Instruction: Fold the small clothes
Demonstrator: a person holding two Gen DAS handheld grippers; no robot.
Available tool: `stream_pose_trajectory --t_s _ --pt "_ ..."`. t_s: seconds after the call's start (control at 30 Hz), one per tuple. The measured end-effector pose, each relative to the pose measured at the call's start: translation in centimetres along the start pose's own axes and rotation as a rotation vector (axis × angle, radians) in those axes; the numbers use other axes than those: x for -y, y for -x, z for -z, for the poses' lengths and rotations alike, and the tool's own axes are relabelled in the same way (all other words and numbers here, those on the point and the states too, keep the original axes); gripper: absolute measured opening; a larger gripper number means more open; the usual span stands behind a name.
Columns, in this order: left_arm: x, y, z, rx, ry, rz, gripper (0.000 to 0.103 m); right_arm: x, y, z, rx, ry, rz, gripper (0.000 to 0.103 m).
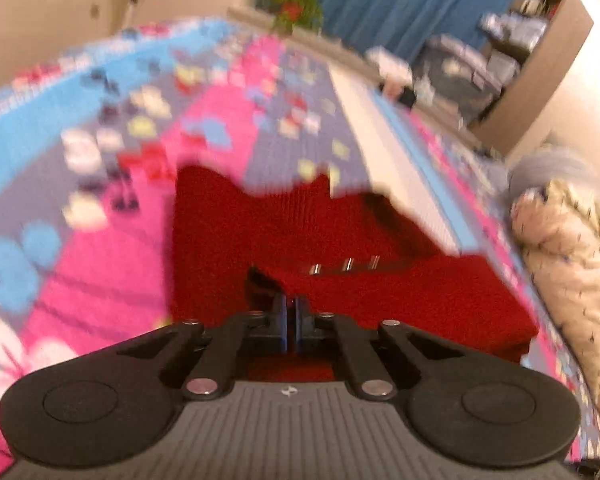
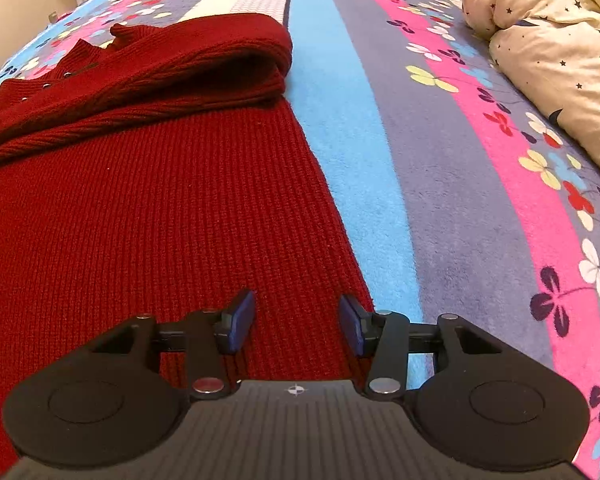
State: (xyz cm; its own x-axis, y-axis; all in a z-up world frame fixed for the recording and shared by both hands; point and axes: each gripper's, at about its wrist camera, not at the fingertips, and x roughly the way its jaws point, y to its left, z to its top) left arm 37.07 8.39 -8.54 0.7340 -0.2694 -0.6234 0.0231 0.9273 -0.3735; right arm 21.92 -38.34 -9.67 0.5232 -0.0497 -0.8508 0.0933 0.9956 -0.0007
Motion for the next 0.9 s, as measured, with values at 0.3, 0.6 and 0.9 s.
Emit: stream_pose_trajectory --t_s 0.3,0.6,0.9 --pt "0.5 0.8 -0.4 0.075 -0.099 -0.244 0.005 -0.1 0.2 0.2 0.002 0.002 0.002 0.049" --pt "3.5 -2.3 4.1 -0.063 -0.376 -0.199 0.03 -0.3 0.4 0.3 0.009 0.009 0.01 0.05" --pt "3.3 8.6 4.0 -0.03 -0.356 -0.164 0.038 0.3 2.3 1.2 0.025 -0.029 0.018 0.052"
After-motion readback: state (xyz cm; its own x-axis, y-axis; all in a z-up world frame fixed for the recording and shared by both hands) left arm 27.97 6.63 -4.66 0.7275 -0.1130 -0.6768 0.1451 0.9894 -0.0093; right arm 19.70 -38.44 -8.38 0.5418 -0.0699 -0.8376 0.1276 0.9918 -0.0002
